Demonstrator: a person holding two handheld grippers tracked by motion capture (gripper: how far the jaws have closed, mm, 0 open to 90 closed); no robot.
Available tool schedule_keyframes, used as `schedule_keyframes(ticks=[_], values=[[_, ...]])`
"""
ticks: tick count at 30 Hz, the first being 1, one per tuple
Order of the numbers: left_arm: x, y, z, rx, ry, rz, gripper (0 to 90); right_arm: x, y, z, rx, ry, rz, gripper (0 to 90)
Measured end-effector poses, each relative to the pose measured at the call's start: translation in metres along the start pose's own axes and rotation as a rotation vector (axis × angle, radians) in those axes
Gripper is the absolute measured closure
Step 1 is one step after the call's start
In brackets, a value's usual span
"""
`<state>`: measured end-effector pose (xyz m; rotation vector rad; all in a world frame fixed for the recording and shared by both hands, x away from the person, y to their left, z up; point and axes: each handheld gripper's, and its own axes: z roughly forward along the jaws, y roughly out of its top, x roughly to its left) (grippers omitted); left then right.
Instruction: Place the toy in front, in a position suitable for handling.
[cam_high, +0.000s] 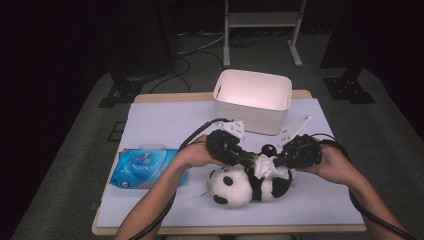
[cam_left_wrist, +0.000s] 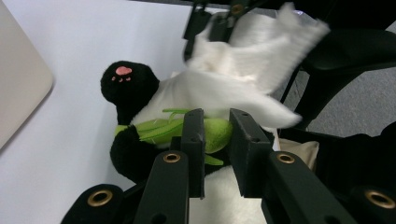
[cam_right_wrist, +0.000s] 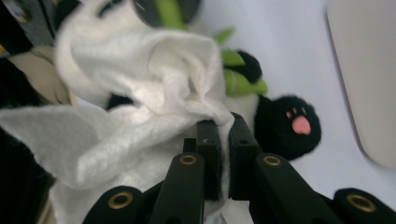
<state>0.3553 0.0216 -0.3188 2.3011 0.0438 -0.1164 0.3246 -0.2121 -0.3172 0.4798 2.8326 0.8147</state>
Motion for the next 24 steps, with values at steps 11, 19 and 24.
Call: schedule_keyframes(ticks=[11,19,24], values=[[-0.004,0.007,-0.001,-0.013,0.008,0.021,77.0,0.006,-0.013,0.009,0.016,0.109,0.017,85.4],[-0.007,0.012,0.001,0.002,0.005,0.035,76.8,0.013,-0.020,0.012,-0.008,0.150,0.024,85.2],[-0.011,0.002,0.001,0.029,-0.001,0.024,64.3,0.010,-0.023,0.011,-0.013,0.145,0.038,85.2]])
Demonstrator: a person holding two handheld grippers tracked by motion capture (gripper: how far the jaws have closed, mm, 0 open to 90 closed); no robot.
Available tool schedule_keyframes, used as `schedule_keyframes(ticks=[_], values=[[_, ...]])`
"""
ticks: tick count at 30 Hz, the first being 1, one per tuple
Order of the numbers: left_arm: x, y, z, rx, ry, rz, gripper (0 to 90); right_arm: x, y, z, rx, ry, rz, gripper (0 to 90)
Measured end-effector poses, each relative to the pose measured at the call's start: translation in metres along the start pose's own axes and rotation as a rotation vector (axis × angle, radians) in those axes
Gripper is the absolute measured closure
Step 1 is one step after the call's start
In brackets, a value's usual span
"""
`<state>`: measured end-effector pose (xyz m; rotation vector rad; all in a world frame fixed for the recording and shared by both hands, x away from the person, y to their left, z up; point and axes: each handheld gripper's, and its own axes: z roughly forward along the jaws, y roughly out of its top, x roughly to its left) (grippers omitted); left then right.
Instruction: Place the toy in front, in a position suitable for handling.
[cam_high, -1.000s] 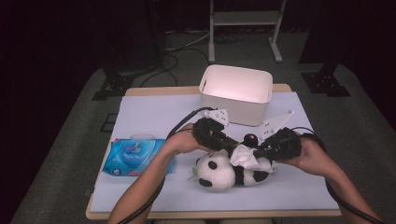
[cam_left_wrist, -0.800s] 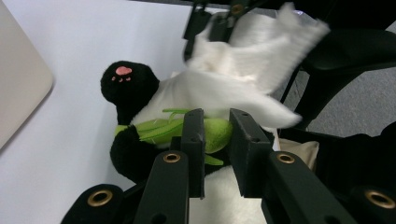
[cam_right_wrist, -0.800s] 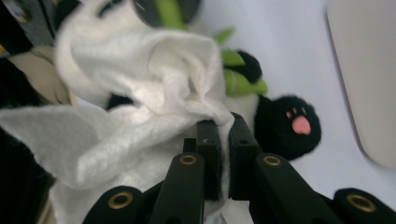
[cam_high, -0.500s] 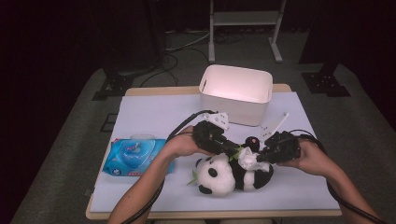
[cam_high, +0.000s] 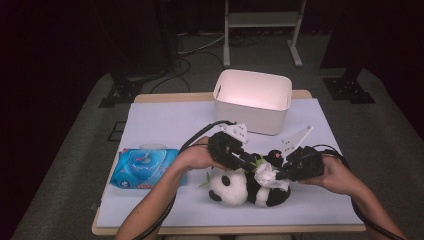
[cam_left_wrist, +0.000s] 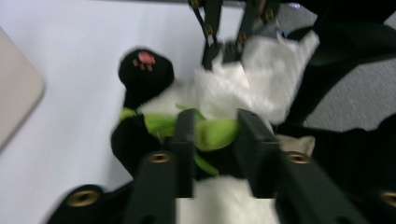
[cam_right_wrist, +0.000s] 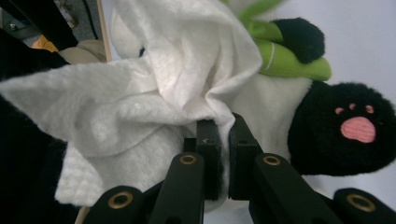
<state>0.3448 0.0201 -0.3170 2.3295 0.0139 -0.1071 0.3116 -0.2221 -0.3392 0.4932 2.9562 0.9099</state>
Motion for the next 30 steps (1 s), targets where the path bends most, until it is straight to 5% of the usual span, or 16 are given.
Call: schedule_keyframes(ticks=[4,11,16,24,30], values=[[0.000,-0.015,-0.004,0.013,0.007,-0.016,54.1,0.000,0.000,-0.005,-0.010,-0.041,-0.006,85.4],[0.001,-0.040,-0.010,0.026,0.030,-0.056,49.2,0.000,0.016,-0.007,-0.019,-0.067,-0.031,85.5],[-0.002,-0.056,-0.008,0.035,0.041,-0.078,45.0,0.001,0.025,0.009,0.007,-0.063,-0.059,85.5],[-0.007,-0.062,-0.008,0.013,0.050,-0.076,43.2,-0.002,-0.004,0.000,0.013,-0.076,0.008,85.8],[-0.009,-0.061,-0.006,0.016,0.042,-0.074,41.6,-0.001,0.000,-0.010,-0.005,-0.096,0.004,85.6]])
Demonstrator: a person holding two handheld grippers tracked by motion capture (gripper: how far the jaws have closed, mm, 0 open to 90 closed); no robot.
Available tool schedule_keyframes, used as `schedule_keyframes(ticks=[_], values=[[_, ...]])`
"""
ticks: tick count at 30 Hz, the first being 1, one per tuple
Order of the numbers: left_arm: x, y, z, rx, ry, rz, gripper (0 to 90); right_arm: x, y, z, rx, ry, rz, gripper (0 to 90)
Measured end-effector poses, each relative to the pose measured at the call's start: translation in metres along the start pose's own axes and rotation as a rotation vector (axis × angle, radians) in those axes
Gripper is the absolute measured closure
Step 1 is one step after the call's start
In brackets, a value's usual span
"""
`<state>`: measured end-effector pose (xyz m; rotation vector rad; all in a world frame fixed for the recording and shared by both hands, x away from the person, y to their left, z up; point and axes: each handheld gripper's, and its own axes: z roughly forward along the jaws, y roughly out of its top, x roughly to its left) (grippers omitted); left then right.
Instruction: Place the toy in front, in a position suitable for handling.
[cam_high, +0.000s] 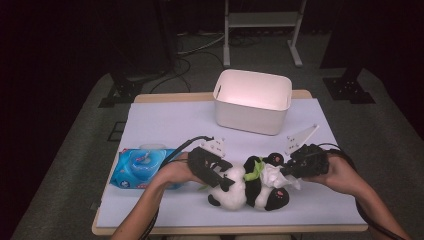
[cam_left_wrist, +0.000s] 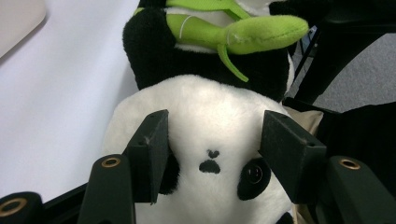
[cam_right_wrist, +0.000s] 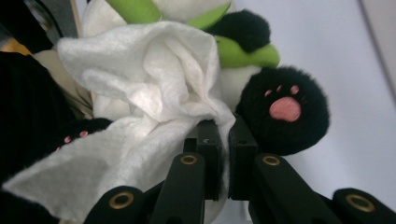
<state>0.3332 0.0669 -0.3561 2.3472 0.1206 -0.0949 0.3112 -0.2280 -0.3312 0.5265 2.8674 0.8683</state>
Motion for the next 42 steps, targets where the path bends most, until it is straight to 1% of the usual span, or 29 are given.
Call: schedule_keyframes(ticks=[1,2,3,5,6,8,9,12,14,15,16,17,18,20,23,25,26,27,28,30,31,32,34,35,36,37,38,40,42], values=[[0.000,0.000,0.000,-0.002,-0.002,-0.002,41.6,0.000,0.004,-0.001,-0.008,-0.003,-0.006,85.6],[-0.001,0.000,0.000,-0.002,-0.005,-0.003,41.6,-0.001,0.013,0.000,-0.002,-0.010,-0.019,85.6],[0.000,0.000,-0.001,-0.002,-0.006,-0.001,41.6,-0.002,0.016,0.001,-0.002,-0.013,-0.025,85.6],[0.001,-0.001,-0.001,-0.005,-0.006,-0.006,41.6,-0.003,0.028,0.004,-0.005,-0.012,-0.036,85.6],[0.001,-0.001,-0.001,-0.005,-0.006,-0.006,41.5,-0.003,0.028,0.004,-0.005,-0.012,-0.036,85.6],[0.002,0.000,-0.002,-0.004,-0.006,-0.009,41.6,-0.003,0.041,0.013,-0.010,-0.001,-0.057,85.4],[0.002,0.000,-0.002,-0.011,-0.005,-0.014,41.6,-0.002,0.043,0.015,-0.005,0.001,-0.060,85.4],[0.002,0.005,-0.003,-0.020,-0.010,-0.004,41.8,0.000,0.047,0.028,0.000,0.018,-0.065,85.5],[0.001,0.008,-0.004,-0.023,-0.011,0.003,42.3,0.000,0.047,0.029,-0.003,0.021,-0.064,85.5],[0.000,0.014,-0.004,-0.041,-0.017,0.007,42.5,-0.001,0.045,0.029,-0.020,0.028,-0.051,85.5],[0.000,0.014,-0.004,-0.041,-0.017,0.007,42.5,-0.001,0.044,0.029,-0.024,0.024,-0.051,85.5],[-0.002,0.021,-0.004,-0.055,-0.022,0.013,42.6,0.000,0.043,0.029,-0.025,0.027,-0.050,85.4],[-0.002,0.024,-0.004,-0.058,-0.023,0.025,43.1,0.001,0.043,0.028,-0.029,0.031,-0.050,85.4],[-0.002,0.031,-0.003,-0.065,-0.019,0.029,43.5,0.003,0.042,0.028,-0.028,0.029,-0.053,85.4],[-0.003,0.041,0.001,-0.083,-0.029,0.042,47.3,0.005,0.042,0.028,-0.029,0.023,-0.061,85.4],[-0.004,0.044,0.004,-0.083,-0.026,0.046,49.2,0.005,0.042,0.028,-0.031,0.022,-0.061,85.4],[-0.004,0.047,0.006,-0.079,-0.029,0.051,52.4,0.006,0.041,0.027,-0.035,0.024,-0.055,85.3],[-0.004,0.049,0.012,-0.072,-0.022,0.050,60.2,0.006,0.038,0.027,-0.048,0.035,-0.048,84.7],[-0.004,0.049,0.015,-0.054,-0.020,0.050,64.8,0.006,0.037,0.027,-0.050,0.040,-0.044,84.0],[-0.004,0.050,0.020,-0.038,-0.013,0.048,71.5,0.006,0.033,0.026,-0.047,0.043,-0.029,80.4],[-0.004,0.050,0.020,-0.038,-0.013,0.048,74.0,0.006,0.031,0.025,-0.046,0.048,-0.024,78.2],[-0.004,0.049,0.024,-0.026,-0.007,0.049,75.4,0.006,0.027,0.024,-0.044,0.050,-0.025,76.7],[-0.004,0.050,0.026,-0.022,-0.003,0.045,77.0,0.006,0.023,0.022,-0.046,0.052,-0.020,73.3],[-0.004,0.050,0.026,-0.022,-0.003,0.045,77.0,0.006,0.023,0.022,-0.046,0.052,-0.020,73.3],[-0.004,0.050,0.027,-0.013,0.011,0.045,77.0,0.007,0.018,0.017,-0.052,0.056,-0.025,70.2],[-0.004,0.050,0.027,-0.013,0.011,0.045,76.9,0.007,0.018,0.017,-0.052,0.056,-0.025,70.2],[-0.004,0.050,0.028,-0.011,0.012,0.043,76.8,0.009,0.014,0.010,-0.062,0.064,-0.026,67.7],[-0.005,0.052,0.029,-0.005,0.014,0.050,76.5,0.011,0.012,0.004,-0.072,0.068,-0.034,65.5],[-0.005,0.052,0.030,-0.001,0.016,0.053,75.9,0.012,0.010,0.000,-0.092,0.088,-0.036,63.8]])
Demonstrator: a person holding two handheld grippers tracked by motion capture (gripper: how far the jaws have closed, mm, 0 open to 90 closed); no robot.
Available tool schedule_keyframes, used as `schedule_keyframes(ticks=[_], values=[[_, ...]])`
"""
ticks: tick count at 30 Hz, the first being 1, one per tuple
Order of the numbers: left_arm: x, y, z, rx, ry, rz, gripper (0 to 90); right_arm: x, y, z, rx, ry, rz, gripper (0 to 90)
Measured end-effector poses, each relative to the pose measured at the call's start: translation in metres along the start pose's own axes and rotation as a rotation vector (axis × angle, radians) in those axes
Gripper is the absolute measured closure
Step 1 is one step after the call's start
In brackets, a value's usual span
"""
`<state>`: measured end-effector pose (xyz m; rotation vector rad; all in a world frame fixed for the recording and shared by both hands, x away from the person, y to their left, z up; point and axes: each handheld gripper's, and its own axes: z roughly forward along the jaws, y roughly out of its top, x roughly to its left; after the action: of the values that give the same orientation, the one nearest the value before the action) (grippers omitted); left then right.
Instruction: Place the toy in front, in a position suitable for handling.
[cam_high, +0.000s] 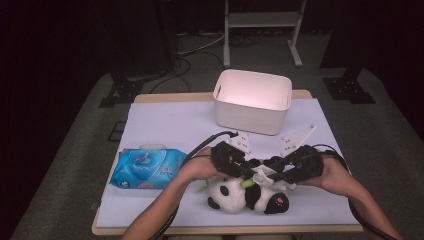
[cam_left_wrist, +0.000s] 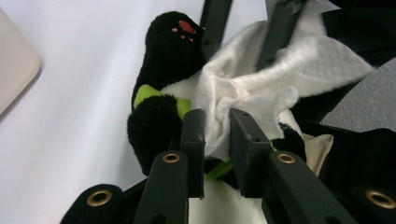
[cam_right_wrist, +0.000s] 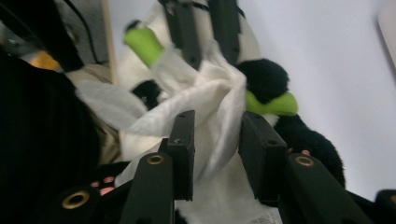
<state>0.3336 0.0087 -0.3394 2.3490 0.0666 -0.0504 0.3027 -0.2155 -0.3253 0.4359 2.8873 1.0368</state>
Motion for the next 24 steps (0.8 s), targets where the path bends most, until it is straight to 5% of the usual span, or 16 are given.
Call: schedule_keyframes(ticks=[9,16,24], values=[[0.001,-0.001,0.000,0.007,0.005,-0.011,73.7,0.006,0.012,0.014,-0.008,0.014,-0.029,61.9],[0.002,-0.010,-0.009,0.008,0.008,-0.023,60.4,0.004,0.011,0.021,-0.004,0.005,-0.005,81.4],[-0.001,-0.040,-0.024,-0.029,0.013,-0.067,54.1,0.005,0.003,0.012,0.035,-0.011,-0.018,84.5]])
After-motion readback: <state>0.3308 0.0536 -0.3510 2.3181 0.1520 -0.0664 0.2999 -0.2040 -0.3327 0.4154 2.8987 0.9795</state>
